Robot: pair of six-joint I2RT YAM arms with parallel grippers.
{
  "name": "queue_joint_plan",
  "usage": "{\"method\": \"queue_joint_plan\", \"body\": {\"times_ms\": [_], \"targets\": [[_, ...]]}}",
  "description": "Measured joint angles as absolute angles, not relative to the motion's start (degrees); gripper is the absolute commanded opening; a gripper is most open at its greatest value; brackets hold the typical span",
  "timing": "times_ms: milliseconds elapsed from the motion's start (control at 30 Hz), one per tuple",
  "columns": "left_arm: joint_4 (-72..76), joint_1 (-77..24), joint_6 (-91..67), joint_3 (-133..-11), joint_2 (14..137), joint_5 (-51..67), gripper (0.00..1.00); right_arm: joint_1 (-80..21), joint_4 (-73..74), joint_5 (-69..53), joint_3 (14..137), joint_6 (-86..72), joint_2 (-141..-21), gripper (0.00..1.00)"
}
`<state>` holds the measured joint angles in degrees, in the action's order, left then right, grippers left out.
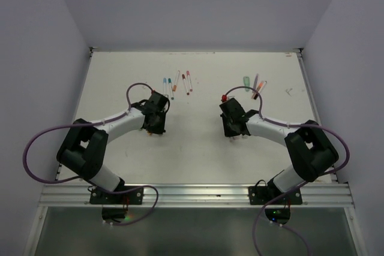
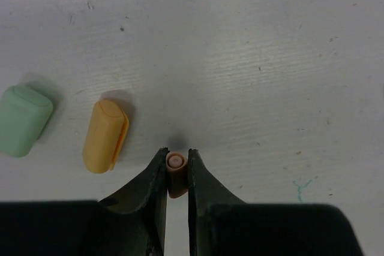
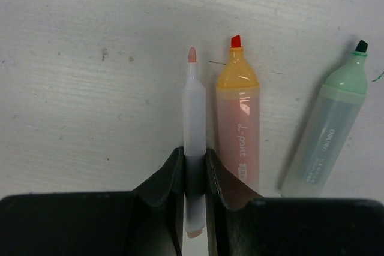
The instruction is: Open the pen caps
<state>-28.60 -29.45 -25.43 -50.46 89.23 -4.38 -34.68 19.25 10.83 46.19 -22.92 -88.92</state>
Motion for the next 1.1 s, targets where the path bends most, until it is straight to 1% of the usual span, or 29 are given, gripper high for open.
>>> {"method": "queue_joint_plan", "body": {"times_ms": [67,100,133,167,200,233,267,333,367,433,467,533,567,633,667,767,933,1100], "targets": [[-29.1,-29.5,-25.2,-50.3,89.6,-5.8,0.2,-33.9,19.4,11.1,46.2,-22.9,-88.9,0.23],[-29.2,-29.5,-25.1,-50.3,89.8,-6.5,0.25,-33.6,19.4,11.3,46.2,-22.8,-88.9,0.27],[-29.4,-29.5,-24.8,-50.3,89.9,-7.0,0.28,-33.5,19.5,11.4,46.2,-22.7,-88.9,0.35],[-29.5,-29.5,-24.7,-50.3,89.9,-7.4,0.31,-33.5,19.6,11.4,46.2,-22.7,-88.9,0.38],[-29.5,-29.5,-24.5,-50.3,90.0,-7.6,0.36,-33.4,19.6,11.3,46.3,-22.4,-88.8,0.42],[-29.5,-29.5,-24.4,-50.3,90.0,-7.8,0.38,-33.4,19.6,11.1,46.3,-22.2,-88.6,0.47],[-29.5,-29.5,-24.3,-50.3,90.0,-7.8,0.44,-33.4,19.8,11.0,46.5,-22.0,-88.3,0.49],[-29.5,-29.5,-24.3,-50.3,89.9,-7.8,0.49,-33.4,20.1,10.7,47.1,-21.8,-87.2,0.51],[-29.5,-29.5,-24.4,-50.3,89.9,-7.8,0.56,-33.4,20.3,10.7,47.6,-21.6,-86.6,0.52],[-29.7,-29.5,-24.3,-50.5,89.8,-7.7,0.64,-33.4,20.5,10.7,49.5,-21.3,-85.3,0.54],[-29.8,-29.5,-24.2,-50.8,89.7,-7.7,0.71,-33.4,20.6,10.7,50.7,-21.0,-84.8,0.55],[-30.3,-29.5,-24.2,-51.6,89.1,-7.5,0.77,-33.4,20.3,10.6,53.2,-20.4,-84.3,0.56],[-30.5,-29.5,-24.3,-52.1,88.6,-7.4,0.82,-33.4,20.3,10.5,54.3,-20.2,-84.3,0.56],[-31.0,-29.5,-24.3,-53.4,87.2,-7.2,0.88,-33.4,20.0,9.9,56.8,-19.7,-84.9,0.56],[-31.0,-29.5,-24.3,-54.3,86.4,-7.1,0.93,-33.4,19.8,9.5,58.4,-19.6,-85.7,0.56],[-30.9,-29.4,-24.4,-57.1,83.6,-7.0,1.0,-33.4,18.4,9.0,63.5,-19.3,-90.1,0.56],[-28.6,-27.5,-24.4,-58.7,78.9,-6.7,1.0,-33.4,14.5,7.9,72.5,-18.7,-101.1,0.56],[-22.3,-21.5,-24.5,-55.9,73.4,-6.2,1.0,-33.4,11.9,8.1,82.6,-17.5,-112.0,0.56]]}}
